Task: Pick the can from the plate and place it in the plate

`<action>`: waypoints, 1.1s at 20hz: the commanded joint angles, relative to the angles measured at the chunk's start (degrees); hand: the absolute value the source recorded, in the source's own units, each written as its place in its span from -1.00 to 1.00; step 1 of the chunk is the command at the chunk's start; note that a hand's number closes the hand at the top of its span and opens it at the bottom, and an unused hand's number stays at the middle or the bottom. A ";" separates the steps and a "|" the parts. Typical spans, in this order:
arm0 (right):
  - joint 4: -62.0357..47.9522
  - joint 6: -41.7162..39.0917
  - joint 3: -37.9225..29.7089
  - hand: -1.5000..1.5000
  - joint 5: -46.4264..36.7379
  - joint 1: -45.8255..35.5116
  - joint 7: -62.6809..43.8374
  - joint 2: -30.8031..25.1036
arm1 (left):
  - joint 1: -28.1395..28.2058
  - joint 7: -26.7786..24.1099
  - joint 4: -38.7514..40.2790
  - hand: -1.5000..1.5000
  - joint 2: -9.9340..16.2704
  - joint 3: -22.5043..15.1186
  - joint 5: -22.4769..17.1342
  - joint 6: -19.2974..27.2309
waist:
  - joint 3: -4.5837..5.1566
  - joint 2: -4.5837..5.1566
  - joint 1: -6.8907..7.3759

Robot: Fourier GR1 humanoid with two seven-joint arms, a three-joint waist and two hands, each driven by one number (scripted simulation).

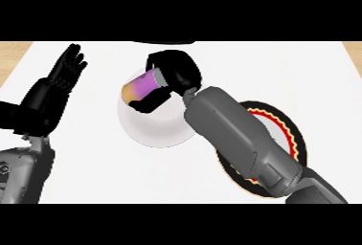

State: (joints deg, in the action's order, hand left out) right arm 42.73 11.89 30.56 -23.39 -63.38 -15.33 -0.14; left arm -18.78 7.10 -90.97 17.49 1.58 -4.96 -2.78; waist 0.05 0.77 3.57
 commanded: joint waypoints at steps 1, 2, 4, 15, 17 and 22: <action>-4.69 5.47 2.30 1.00 7.84 -1.39 -2.14 0.13 | -1.89 -0.51 0.96 0.00 -1.58 -2.37 1.74 0.24 | 0.01 0.71 2.42; -6.93 5.67 2.04 -1.00 8.53 -0.37 0.01 0.14 | -0.72 -3.44 3.08 0.00 -1.05 -0.84 1.20 -0.54 | 0.03 0.73 1.71; -8.08 5.01 4.18 -1.00 12.03 -3.16 -1.14 0.14 | -1.76 -2.05 1.93 0.00 -1.46 -1.20 0.97 -0.44 | 0.02 0.65 2.33; -4.39 17.69 2.77 -1.00 27.72 1.63 14.19 0.14 | -0.16 -1.05 0.64 0.00 -1.95 -1.85 1.19 -0.80 | -0.09 0.47 2.54; -3.72 16.55 0.94 -1.00 32.46 0.94 15.35 0.14 | -0.89 -2.33 1.99 0.00 -1.09 -0.52 1.05 -1.14 | -0.07 0.50 2.05; -6.58 16.47 -3.07 -1.00 39.11 -0.31 19.39 0.14 | -1.57 2.27 -0.08 0.00 -1.80 -0.45 1.25 0.58 | -0.08 0.00 0.17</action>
State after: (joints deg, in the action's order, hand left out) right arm 37.38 27.42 30.45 11.03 -63.55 0.56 0.00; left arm -20.35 6.71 -89.67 15.65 0.61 -3.61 -2.98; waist -0.02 1.12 4.95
